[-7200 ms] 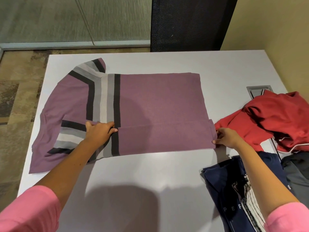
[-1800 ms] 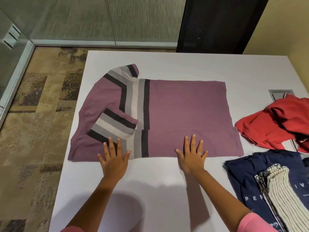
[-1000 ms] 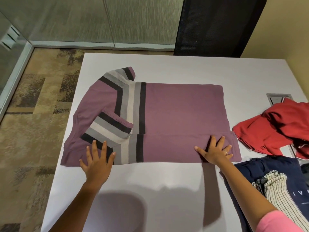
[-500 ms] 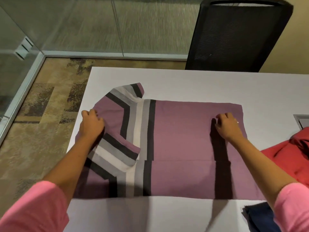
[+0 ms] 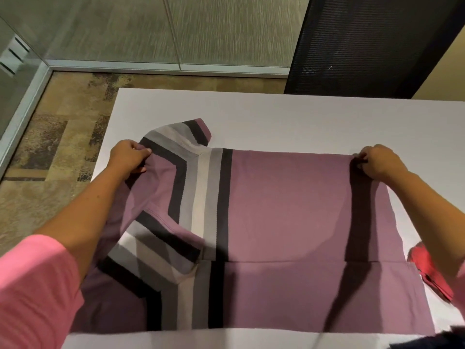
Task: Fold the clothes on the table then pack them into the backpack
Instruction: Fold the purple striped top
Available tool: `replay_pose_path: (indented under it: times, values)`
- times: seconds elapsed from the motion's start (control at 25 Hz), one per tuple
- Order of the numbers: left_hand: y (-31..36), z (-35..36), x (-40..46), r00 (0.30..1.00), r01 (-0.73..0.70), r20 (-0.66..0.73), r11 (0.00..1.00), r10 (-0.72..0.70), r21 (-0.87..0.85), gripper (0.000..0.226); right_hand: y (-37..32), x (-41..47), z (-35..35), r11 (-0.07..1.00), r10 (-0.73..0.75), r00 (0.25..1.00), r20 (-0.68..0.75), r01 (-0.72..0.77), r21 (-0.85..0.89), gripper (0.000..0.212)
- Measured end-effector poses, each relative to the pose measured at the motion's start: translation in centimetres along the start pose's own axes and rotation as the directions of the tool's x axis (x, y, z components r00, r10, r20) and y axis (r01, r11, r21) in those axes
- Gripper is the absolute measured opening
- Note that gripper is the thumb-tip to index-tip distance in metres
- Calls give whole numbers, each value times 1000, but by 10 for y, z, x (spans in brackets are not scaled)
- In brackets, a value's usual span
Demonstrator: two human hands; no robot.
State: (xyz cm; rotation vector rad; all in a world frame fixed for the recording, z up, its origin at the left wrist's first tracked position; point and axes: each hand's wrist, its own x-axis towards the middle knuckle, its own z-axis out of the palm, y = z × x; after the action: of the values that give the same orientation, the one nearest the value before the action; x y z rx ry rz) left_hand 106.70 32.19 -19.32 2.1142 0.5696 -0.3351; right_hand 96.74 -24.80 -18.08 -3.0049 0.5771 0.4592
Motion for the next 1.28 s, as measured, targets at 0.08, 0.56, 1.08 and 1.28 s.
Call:
replay_pose_path:
  times: [0.08, 0.56, 1.08, 1.28]
  values:
    - [-2, -1, -8, 999, -1, -46, 1000, 0, -25, 17, 5, -3, -8, 999, 8, 1000, 27, -7, -35, 25]
    - [-32, -50, -112, 993, -95, 8, 857, 114, -507, 19, 40, -123, -24, 942, 43, 989, -141, 7, 336, 7]
    - [-134, -60, -181, 999, -51, -26, 963, 46, -264, 13, 69, -215, 40, 923, 156, 982, -110, -104, 372, 18]
    - [-111, -66, -194, 985, -109, -172, 860, 25, -498, 23, 69, -222, 20, 803, 317, 917, -242, -124, 583, 15]
